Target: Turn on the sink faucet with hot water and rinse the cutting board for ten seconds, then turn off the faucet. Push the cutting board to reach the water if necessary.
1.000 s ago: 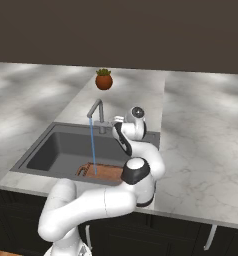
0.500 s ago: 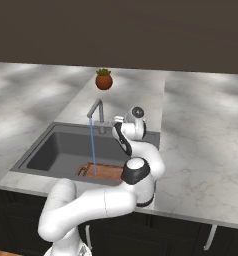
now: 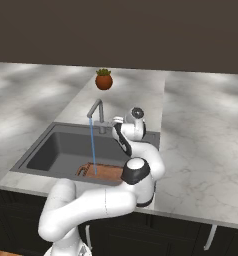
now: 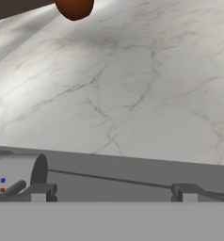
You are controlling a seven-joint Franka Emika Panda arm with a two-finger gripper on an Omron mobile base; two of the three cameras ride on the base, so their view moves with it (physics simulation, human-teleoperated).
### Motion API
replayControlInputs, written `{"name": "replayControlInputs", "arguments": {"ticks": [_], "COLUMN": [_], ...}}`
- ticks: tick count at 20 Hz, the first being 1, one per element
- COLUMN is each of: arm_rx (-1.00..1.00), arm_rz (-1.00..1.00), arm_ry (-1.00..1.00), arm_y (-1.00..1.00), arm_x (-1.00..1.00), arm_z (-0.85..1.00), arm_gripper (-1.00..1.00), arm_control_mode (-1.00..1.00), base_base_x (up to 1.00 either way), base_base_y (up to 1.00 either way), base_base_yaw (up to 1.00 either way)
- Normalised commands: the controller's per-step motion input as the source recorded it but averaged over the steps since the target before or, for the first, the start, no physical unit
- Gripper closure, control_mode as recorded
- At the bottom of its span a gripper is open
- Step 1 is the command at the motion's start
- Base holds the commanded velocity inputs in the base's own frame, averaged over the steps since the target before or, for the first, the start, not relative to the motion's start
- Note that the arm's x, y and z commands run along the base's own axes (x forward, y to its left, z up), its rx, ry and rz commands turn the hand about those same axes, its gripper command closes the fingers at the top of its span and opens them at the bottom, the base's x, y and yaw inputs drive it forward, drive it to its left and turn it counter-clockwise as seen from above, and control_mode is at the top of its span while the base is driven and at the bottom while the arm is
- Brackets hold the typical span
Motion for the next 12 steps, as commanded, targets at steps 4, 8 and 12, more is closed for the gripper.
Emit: {"name": "replayControlInputs", "arguments": {"ticks": [4,8,12], "arm_rx": [0.00,0.00,0.00], "arm_rz": [0.00,0.00,0.00], "arm_ry": [0.00,0.00,0.00], "arm_y": [0.12,0.15,0.17], "arm_x": [0.00,0.00,0.00], "arm_z": [-0.04,-0.02,-0.06], "arm_gripper": [-1.00,-1.00,-1.00], "arm_control_mode": [-1.00,-1.00,-1.00], "base_base_x": [0.00,0.00,0.00], "base_base_y": [0.00,0.00,0.00], "base_base_yaw": [0.00,0.00,0.00]}}
